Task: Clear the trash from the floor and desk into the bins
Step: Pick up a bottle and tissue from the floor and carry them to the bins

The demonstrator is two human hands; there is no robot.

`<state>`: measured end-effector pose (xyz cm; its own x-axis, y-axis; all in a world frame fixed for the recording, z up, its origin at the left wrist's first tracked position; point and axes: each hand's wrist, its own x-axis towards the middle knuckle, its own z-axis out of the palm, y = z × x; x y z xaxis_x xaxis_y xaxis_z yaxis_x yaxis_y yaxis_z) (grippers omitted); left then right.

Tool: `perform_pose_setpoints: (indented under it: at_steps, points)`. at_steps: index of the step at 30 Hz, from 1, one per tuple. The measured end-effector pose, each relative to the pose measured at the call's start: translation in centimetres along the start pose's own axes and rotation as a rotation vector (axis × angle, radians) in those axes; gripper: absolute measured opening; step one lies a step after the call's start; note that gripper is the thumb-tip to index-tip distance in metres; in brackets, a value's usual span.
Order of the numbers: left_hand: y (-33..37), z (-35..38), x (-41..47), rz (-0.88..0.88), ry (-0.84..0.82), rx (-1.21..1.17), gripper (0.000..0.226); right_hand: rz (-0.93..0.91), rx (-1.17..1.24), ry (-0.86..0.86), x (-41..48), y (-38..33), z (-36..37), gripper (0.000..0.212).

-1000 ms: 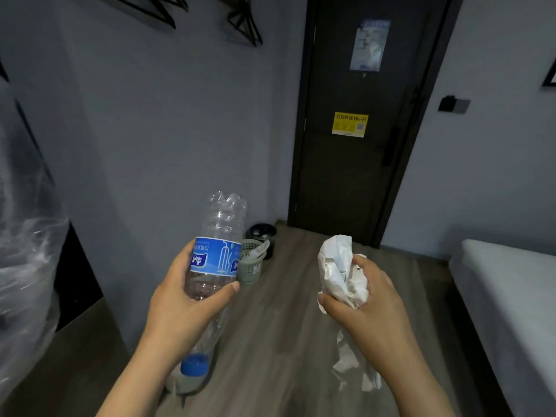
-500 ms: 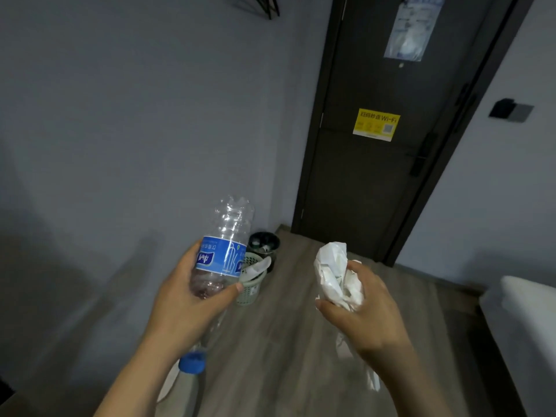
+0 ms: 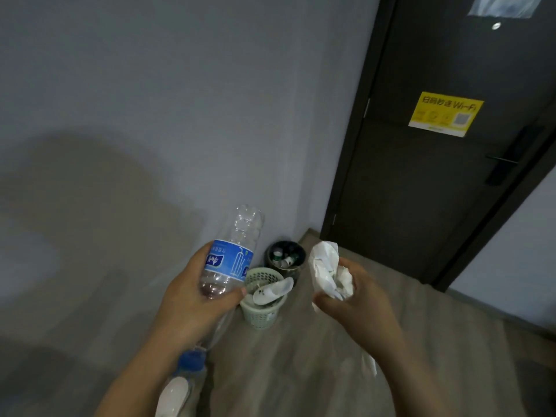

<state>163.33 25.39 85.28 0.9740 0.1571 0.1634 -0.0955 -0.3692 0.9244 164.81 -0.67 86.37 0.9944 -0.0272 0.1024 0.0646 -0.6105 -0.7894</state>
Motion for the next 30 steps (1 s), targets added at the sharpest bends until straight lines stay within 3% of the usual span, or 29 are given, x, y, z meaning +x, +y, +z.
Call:
perform_pose_setpoints:
  at_steps: [10,21,30]
  points:
    - [-5.8,4.1,15.6,-0.17,0.051,0.026,0.075,0.101,-0.032,-0.178,18.6,4.9,5.5,0.073]
    - [-17.6,8.4,32.7,-0.406,-0.083,0.113,0.077,0.265,-0.059,-0.327,37.0,11.5,17.1,0.047]
    - [-27.2,13.4,39.0,-0.606,-0.19,0.323,0.087,0.463,-0.097,-0.537,47.4,22.2,28.2,0.061]
